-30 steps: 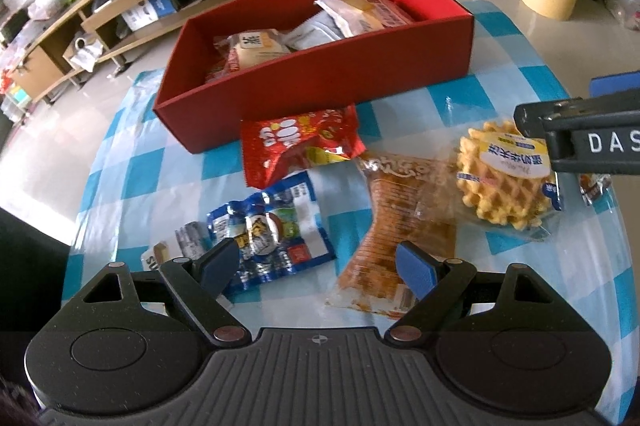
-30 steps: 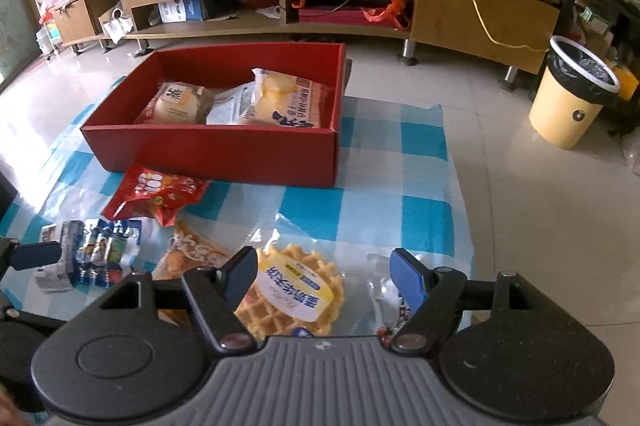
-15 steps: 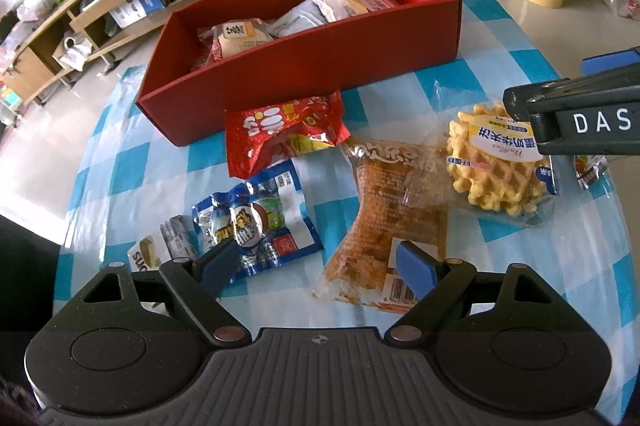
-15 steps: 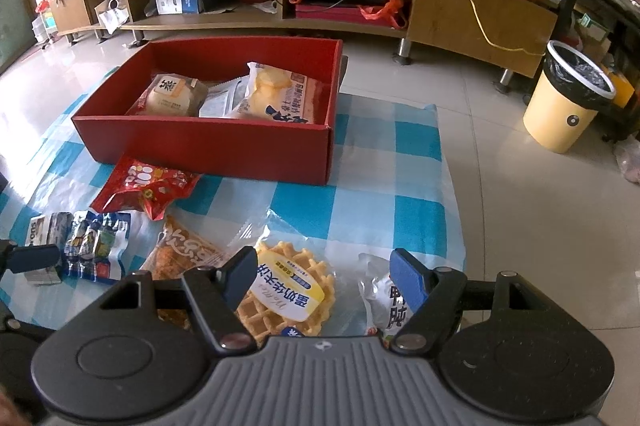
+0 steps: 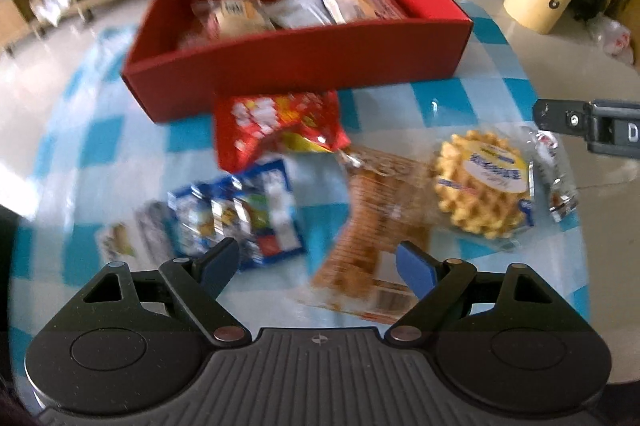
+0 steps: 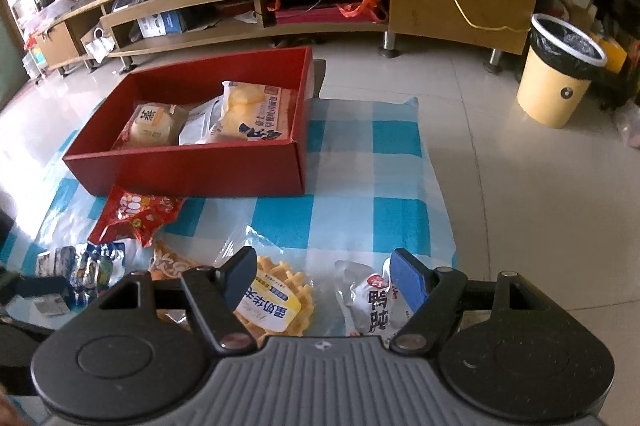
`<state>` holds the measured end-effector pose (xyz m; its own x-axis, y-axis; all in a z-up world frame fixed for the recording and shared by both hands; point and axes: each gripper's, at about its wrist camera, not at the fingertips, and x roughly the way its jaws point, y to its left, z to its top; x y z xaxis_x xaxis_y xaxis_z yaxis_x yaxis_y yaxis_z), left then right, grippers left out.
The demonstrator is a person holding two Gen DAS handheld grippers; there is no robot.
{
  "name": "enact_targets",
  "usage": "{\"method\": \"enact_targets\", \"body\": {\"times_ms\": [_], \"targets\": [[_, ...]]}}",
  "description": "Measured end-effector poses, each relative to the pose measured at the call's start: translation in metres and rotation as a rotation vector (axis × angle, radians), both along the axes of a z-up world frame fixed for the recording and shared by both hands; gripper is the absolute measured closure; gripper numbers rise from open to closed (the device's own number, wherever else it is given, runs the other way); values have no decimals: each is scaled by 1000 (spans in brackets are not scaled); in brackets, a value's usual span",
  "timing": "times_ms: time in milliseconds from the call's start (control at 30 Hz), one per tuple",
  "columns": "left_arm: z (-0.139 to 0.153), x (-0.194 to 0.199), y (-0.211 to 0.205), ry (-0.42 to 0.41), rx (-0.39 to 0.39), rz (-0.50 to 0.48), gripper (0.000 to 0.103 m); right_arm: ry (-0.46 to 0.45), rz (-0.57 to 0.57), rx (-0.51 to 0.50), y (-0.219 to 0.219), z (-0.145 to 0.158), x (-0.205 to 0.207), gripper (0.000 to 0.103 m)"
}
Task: Organize snacks
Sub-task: 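Grasp the waffle pack with right while left grasps the brown snack bag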
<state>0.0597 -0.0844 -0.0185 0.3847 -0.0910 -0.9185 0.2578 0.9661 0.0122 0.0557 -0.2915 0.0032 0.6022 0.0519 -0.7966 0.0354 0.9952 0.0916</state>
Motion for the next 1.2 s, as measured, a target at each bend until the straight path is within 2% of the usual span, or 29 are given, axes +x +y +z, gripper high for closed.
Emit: {"method": "enact_targets", "body": {"times_ms": [67,167,267,433,533,567,600,667,833,967,1000,1067,1100,1167,1200], "targets": [[-2,6,-6,2,-8,5,13,2,-1,13,-1,0,0,33],[-7,8,-22,-31,55,-21,14,8,6,8,0,-1,0,33],[-12,4,-34,-39,79,-58,16,8,2,11,-1,-2,-1,33],[-31,-5,-57,-94,204,-128,14,15,-13,30,-7,-3,0,33],[-34,-7,-60,-110,199,-138,15,30,-5,31,-4,-7,1,33],[-34,-8,-61,-112,193,-145,21,38,-2,37,-3,-9,2,33],[-33,-10,-60,-106,176,-152,33,48,1,47,-2,-11,4,33],[-29,-15,-57,-77,137,-164,43,74,10,71,1,-17,7,33],[-25,-28,-32,-18,100,-157,47,128,16,82,8,-33,14,33],[-23,-36,-8,35,22,-122,50,183,33,107,19,-47,19,32],[-24,-38,-3,45,9,-110,49,192,42,114,23,-49,20,32],[-25,-39,5,59,-6,-103,45,199,58,101,32,-52,21,23],[-26,-38,8,58,-8,-90,29,198,67,84,37,-54,21,22],[-26,-36,8,39,8,-71,16,202,78,54,45,-57,22,15],[-26,-36,5,21,26,-79,15,203,84,41,48,-59,22,14]]}}
